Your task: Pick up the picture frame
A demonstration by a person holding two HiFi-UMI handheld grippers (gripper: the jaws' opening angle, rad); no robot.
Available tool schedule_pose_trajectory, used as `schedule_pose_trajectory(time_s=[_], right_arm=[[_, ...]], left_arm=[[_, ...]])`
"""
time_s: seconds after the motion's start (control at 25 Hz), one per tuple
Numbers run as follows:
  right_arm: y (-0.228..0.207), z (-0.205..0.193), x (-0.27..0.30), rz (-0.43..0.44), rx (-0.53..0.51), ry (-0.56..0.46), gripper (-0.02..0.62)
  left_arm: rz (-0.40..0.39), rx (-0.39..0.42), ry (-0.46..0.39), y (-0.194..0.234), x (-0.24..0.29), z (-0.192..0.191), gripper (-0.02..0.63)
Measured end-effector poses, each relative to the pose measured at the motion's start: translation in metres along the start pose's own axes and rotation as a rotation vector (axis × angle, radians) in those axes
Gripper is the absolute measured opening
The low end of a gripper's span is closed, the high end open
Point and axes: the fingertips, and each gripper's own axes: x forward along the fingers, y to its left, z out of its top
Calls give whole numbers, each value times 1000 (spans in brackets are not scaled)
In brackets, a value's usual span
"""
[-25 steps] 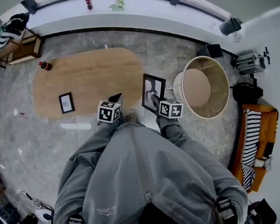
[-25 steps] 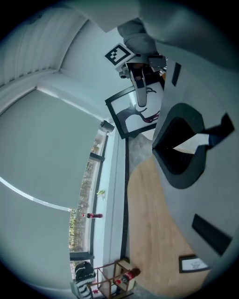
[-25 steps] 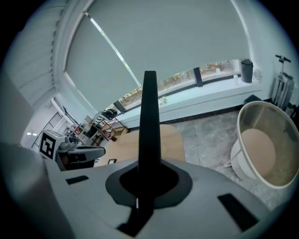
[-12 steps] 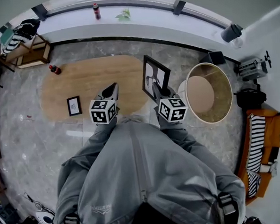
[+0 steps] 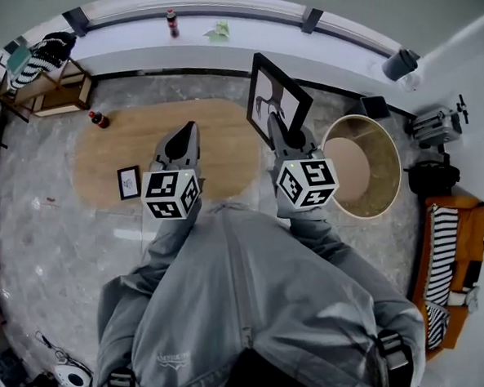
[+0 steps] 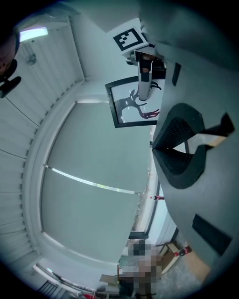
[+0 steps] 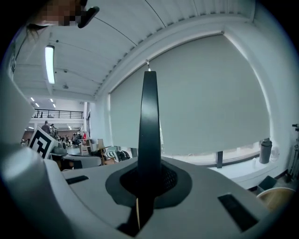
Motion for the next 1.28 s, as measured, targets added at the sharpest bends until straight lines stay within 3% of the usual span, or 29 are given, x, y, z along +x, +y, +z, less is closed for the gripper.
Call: schedule_pose_trajectory(time_s=[0.2, 0.4, 0.68, 1.28], right_arm=[[22, 40, -5, 17, -77, -99, 35], [41, 64, -9, 36, -141, -170, 36], [62, 78, -13, 66, -221, -208, 37], [65, 57, -7, 86, -203, -166, 36]], left_arm=[[26, 77, -109, -9, -18, 44, 18], [23, 134, -166, -21, -26, 68, 18], [-5, 144, -196, -36, -32, 76, 18], [-32, 188, -168, -46, -30, 58, 18]])
